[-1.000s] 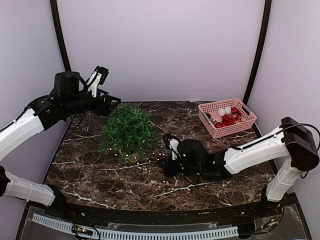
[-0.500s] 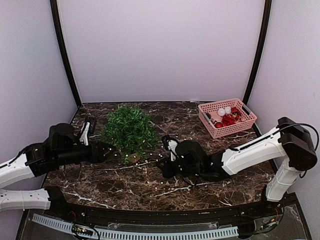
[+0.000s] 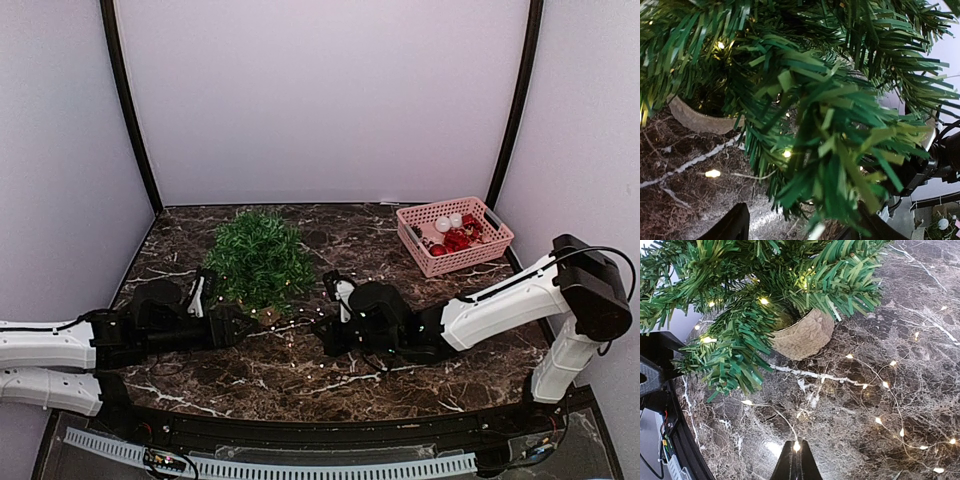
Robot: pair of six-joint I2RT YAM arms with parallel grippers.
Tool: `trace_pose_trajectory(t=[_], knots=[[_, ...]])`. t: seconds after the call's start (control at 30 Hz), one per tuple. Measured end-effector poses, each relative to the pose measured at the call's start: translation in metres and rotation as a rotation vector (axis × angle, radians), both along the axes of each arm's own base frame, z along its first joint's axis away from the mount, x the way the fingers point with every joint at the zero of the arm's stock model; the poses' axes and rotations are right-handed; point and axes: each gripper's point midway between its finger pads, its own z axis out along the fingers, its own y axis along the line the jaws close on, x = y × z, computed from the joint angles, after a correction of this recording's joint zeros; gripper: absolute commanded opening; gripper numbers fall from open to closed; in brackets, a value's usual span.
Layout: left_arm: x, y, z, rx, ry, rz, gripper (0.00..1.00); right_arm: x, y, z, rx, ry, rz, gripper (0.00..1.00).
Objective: Decorate the small christmas tree
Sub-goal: Wrap the side of the string light in the gap of the branches.
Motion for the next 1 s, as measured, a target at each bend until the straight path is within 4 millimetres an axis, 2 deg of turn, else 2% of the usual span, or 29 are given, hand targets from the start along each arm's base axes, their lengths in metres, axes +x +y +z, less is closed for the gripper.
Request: trace_pose_trajectory(t=[0.03,0.2,0.43,0.5,0.7,1.0], knots=[[0.002,-0.002,0.000,-0.006,-0.001,0.002,0.58,0.000,0.000,0.000,0.000,0.000,0.000,0.00],[0.007,-0.009,-0.007,-0.014,0.015,0.013,0.32,0.001,0.000,0.001,0.001,-0.002,-0.003,0.00],[0.010,-0.009,-0.007,-0.020,0.017,0.029,0.07,0.002,-0.001,0.000,0.002,0.002,-0.015,0.00],[0.011,-0.007,-0.006,-0.020,0.016,0.044,0.02,0.003,-0.002,-0.003,-0.002,0.004,-0.026,0.00],[0.012,0.003,-0.012,0.023,0.019,0.078,0.00,0.011,-0.010,-0.013,-0.041,0.009,-0.067,0.00],[0.010,0.017,-0.019,0.091,0.015,0.099,0.00,0.056,-0.041,-0.015,-0.117,-0.035,-0.187,0.00]])
